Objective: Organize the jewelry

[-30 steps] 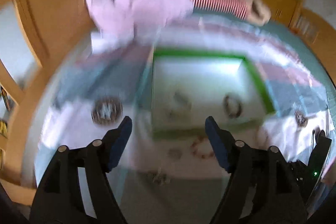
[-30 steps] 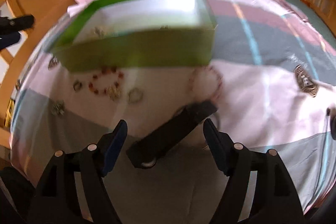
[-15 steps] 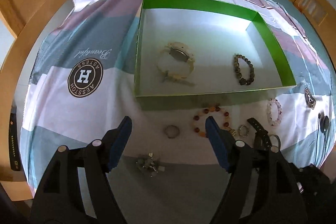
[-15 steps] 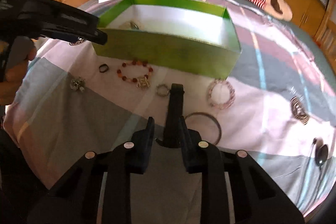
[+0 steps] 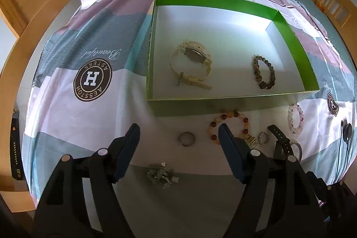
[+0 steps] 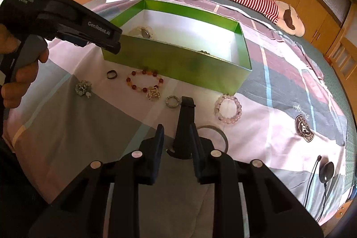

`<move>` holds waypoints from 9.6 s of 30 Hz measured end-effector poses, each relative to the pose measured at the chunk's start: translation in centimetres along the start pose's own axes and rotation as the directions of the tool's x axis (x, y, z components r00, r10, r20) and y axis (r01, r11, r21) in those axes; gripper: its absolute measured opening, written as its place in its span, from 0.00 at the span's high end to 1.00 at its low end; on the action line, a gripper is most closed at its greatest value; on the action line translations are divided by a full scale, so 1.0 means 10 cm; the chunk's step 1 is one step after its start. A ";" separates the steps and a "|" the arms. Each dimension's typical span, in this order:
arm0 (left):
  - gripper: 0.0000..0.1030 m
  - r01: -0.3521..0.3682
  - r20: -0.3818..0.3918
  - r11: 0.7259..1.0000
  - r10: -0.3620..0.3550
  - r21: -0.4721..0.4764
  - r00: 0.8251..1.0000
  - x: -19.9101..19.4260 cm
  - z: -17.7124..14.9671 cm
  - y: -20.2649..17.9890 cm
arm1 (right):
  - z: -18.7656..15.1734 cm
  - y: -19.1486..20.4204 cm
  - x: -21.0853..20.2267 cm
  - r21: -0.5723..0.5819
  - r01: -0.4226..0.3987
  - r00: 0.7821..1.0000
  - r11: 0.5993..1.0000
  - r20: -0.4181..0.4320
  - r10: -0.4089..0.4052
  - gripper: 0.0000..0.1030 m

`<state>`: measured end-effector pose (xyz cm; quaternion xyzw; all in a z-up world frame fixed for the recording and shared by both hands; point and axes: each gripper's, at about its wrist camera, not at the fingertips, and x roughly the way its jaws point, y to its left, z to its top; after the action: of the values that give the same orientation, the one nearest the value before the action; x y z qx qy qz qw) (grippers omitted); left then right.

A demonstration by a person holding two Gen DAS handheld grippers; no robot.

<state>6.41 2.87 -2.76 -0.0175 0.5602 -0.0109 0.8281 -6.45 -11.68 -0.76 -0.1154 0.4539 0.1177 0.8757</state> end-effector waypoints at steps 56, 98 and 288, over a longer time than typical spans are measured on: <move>0.17 -0.068 -0.178 0.997 0.061 -0.037 0.982 0.39 -0.40 0.32 | -0.09 -0.19 0.50 0.175 -0.246 0.959 0.953 -0.098 0.265 0.37; 0.92 0.048 -0.040 0.993 -0.053 -0.106 0.998 -0.08 -0.31 0.47 | -0.11 -0.33 0.44 0.223 -0.148 0.983 0.963 -0.073 0.168 0.61; 0.34 0.103 -0.118 0.994 -0.105 -0.029 0.987 0.19 -0.14 0.18 | 0.22 -0.71 0.76 0.229 -0.129 0.988 0.965 -0.051 0.145 0.65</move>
<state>5.81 4.61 -5.16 -0.0555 0.6073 -0.0486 0.7911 1.67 -16.93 -5.10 0.0125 0.5006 0.1218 0.8570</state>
